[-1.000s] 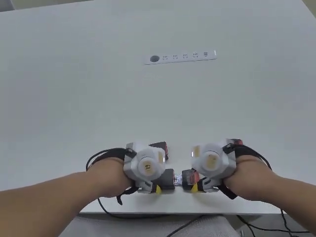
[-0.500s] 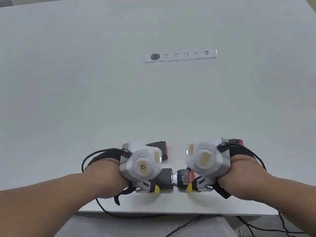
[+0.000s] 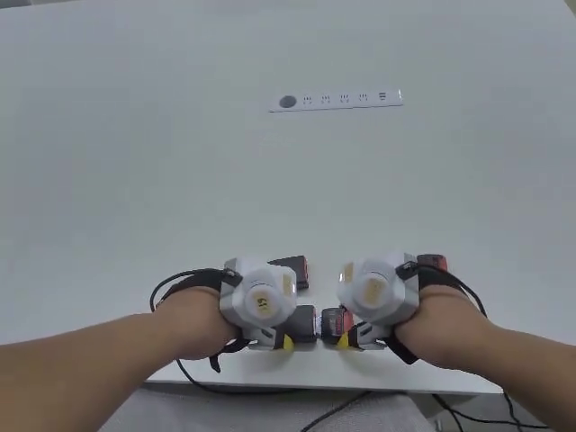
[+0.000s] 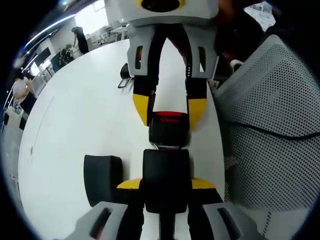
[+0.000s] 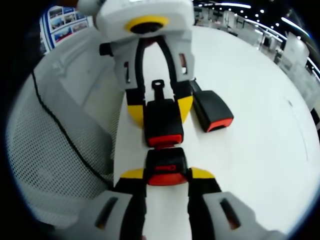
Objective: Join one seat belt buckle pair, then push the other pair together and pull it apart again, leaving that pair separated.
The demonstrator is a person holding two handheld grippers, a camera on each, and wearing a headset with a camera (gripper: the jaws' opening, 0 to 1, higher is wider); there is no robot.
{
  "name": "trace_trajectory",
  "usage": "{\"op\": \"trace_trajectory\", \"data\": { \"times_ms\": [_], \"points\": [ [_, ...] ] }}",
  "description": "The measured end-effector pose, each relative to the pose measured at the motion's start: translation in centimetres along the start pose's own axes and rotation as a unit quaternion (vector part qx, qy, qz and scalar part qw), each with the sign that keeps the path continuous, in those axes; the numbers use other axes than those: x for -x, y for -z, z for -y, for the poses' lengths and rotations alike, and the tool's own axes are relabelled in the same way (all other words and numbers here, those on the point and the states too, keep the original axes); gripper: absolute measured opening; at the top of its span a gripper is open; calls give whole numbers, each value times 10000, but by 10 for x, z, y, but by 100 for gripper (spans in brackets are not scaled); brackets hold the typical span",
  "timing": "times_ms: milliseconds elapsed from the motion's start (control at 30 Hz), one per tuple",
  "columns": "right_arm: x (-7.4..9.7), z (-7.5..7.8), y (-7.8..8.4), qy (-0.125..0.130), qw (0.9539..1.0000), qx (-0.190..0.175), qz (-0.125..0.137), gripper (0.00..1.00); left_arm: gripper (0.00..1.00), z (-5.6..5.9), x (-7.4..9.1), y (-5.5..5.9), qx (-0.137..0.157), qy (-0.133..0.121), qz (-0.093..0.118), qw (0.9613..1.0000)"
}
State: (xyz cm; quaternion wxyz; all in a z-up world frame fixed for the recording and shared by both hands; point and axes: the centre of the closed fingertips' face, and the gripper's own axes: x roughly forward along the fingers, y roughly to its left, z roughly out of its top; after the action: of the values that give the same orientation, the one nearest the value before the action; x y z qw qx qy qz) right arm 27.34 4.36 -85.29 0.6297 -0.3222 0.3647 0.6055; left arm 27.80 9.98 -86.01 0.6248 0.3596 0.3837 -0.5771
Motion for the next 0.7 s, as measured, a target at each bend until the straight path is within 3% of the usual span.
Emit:
{"op": "trace_trajectory", "data": {
  "times_ms": [100,700],
  "points": [
    [2,-1,2,16,9999,132,24,29,33,0,1,0,-133,50,-1,9999],
    [3,-1,2,-11,9999,91,70,29,33,1,3,1,-97,1,-13,10000]
  ]
}}
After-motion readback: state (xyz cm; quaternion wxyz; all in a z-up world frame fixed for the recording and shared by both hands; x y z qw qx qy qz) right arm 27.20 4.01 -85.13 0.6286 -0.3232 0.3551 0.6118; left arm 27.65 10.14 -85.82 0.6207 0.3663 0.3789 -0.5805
